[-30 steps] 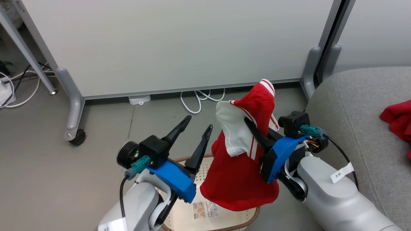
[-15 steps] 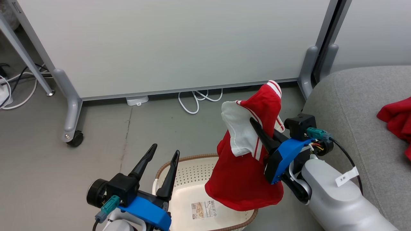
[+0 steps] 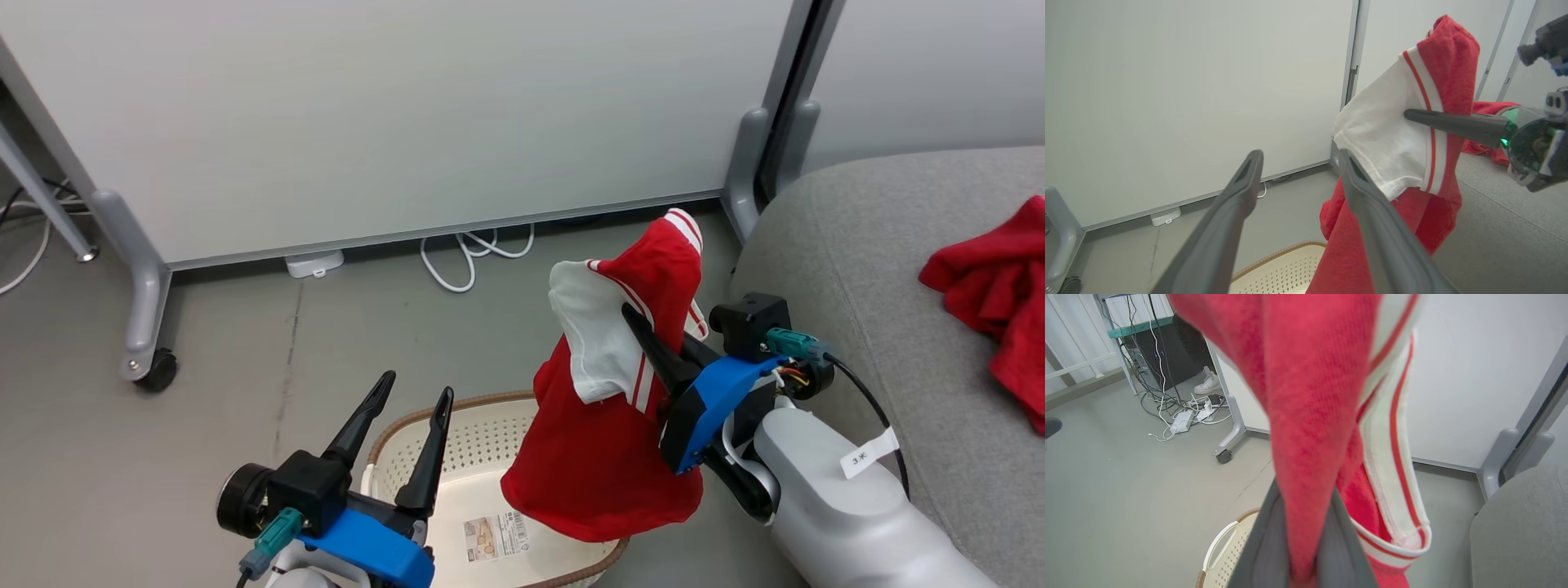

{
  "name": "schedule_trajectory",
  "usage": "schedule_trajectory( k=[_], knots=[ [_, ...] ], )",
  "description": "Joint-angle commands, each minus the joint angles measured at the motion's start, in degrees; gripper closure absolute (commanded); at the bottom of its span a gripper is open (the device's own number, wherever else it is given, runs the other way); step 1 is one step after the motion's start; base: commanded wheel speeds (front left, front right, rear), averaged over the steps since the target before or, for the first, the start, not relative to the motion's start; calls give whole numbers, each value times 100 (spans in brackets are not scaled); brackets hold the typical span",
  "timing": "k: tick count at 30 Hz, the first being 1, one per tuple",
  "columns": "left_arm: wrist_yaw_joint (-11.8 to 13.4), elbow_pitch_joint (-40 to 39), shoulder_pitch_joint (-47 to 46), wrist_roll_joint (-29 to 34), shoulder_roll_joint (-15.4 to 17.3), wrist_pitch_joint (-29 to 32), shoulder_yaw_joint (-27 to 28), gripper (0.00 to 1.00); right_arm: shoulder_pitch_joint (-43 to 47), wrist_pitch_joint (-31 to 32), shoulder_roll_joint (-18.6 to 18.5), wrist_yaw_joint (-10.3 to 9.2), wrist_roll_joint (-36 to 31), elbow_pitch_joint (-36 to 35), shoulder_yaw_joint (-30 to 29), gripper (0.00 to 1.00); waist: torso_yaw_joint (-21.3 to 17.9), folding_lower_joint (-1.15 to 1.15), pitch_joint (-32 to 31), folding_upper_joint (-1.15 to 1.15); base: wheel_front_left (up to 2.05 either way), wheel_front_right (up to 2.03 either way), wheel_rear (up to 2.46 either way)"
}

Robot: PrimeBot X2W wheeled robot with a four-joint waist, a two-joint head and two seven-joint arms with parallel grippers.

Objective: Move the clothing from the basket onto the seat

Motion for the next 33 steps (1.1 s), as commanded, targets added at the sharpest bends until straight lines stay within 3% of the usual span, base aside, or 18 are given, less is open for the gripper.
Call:
schedule_trajectory(
  k=[1,22,33],
  knots=[
    [-8,-24,37,-27,12,-29,-2,0,-6,-22,3,1,9,-19,-6,100,-120,0,4,0,0,0,0],
    [-10,-168,-140,5,92,-30,-84,0,62,-22,-89,1,-112,-149,-319,100,-1830,0,263,0,0,0,0],
    [-10,-171,-204,23,110,-30,-108,0,177,-22,-68,1,-189,-208,-509,100,-2443,0,345,0,0,0,0]
  ],
)
